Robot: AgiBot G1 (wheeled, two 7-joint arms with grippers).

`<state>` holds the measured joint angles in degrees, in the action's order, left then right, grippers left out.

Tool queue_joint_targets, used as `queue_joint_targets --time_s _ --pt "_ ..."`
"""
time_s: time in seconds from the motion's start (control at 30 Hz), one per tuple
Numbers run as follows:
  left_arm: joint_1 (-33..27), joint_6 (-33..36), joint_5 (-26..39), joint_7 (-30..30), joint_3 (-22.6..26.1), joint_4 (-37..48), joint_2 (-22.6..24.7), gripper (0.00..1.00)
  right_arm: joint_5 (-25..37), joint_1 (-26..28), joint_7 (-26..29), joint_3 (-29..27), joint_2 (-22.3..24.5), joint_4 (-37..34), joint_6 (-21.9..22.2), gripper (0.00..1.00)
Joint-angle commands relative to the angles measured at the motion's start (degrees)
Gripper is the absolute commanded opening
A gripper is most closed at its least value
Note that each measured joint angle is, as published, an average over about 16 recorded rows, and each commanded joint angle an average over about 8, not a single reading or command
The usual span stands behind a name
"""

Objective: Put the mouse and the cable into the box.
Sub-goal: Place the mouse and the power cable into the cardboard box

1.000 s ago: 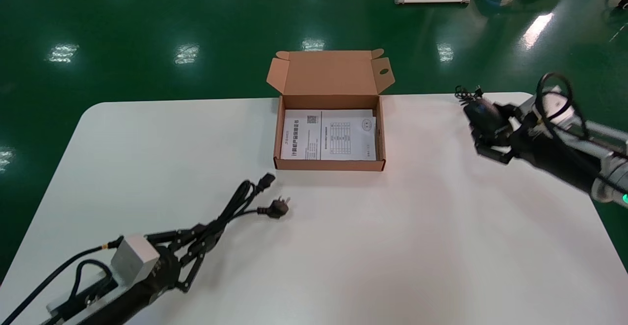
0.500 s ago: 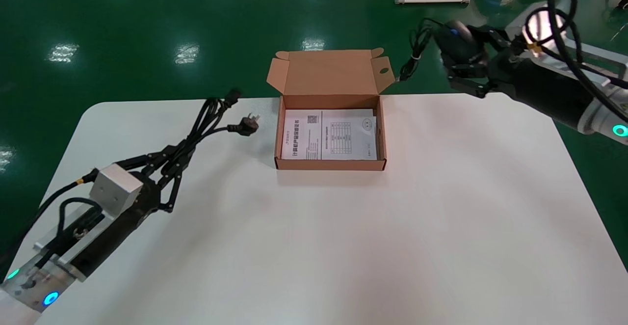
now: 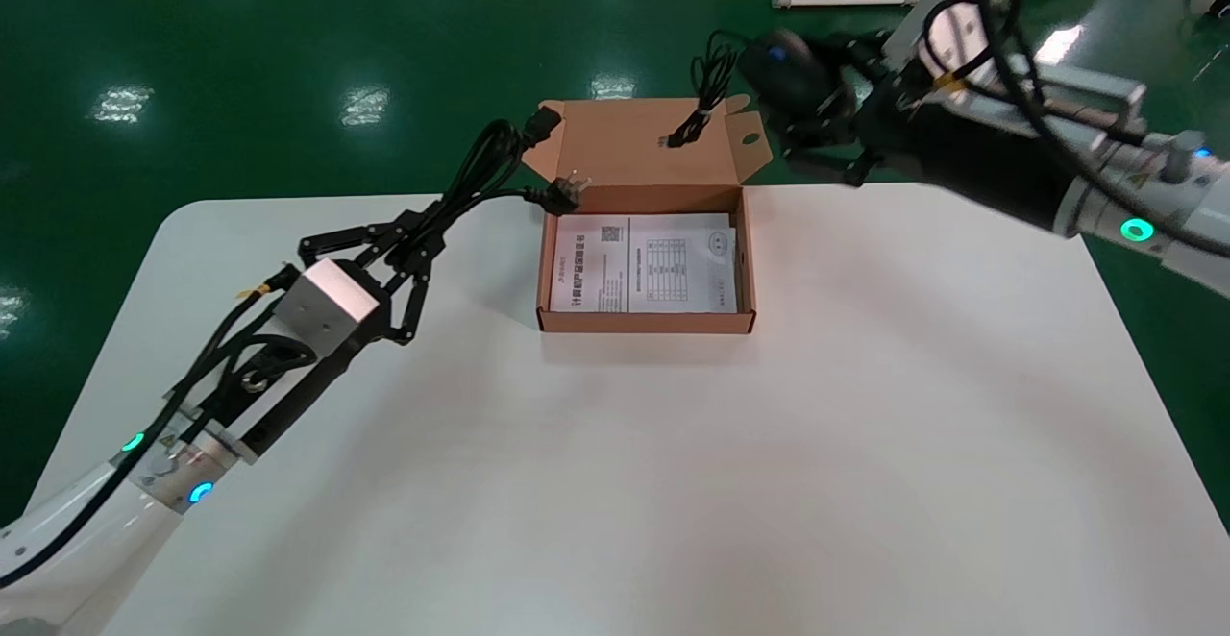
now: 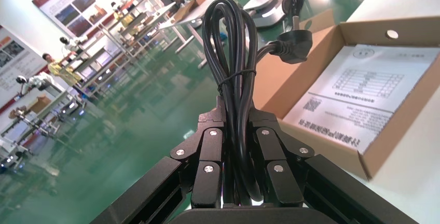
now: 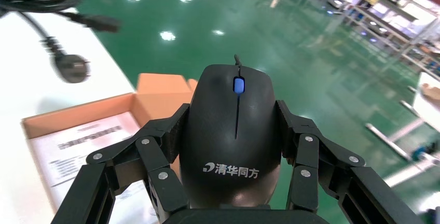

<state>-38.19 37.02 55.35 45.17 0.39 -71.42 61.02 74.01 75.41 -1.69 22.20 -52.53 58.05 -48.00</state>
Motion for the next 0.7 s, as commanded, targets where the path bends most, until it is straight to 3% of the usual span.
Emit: queue_joint_targets --time_s 0.03,0.4,0.7 --pt "-1.2 0.8 0.0 1.2 0.2 1.0 0.9 0.00 0.2 -0.1 -0.3 0.6 -0.6 -0.1 -0.8 0.00" --pt "0.6 2.4 -1.3 5.8 -2.8 2.7 0.6 0.00 2.5 -1.1 -0.6 4.3 -4.2 -3.3 -3.1 0.00" --pt "1.8 2.6 -1.9 6.6 -3.6 3.1 0.7 0.00 3.5 0.7 -4.7 5.8 -9.3 -10.5 -3.5 0.00"
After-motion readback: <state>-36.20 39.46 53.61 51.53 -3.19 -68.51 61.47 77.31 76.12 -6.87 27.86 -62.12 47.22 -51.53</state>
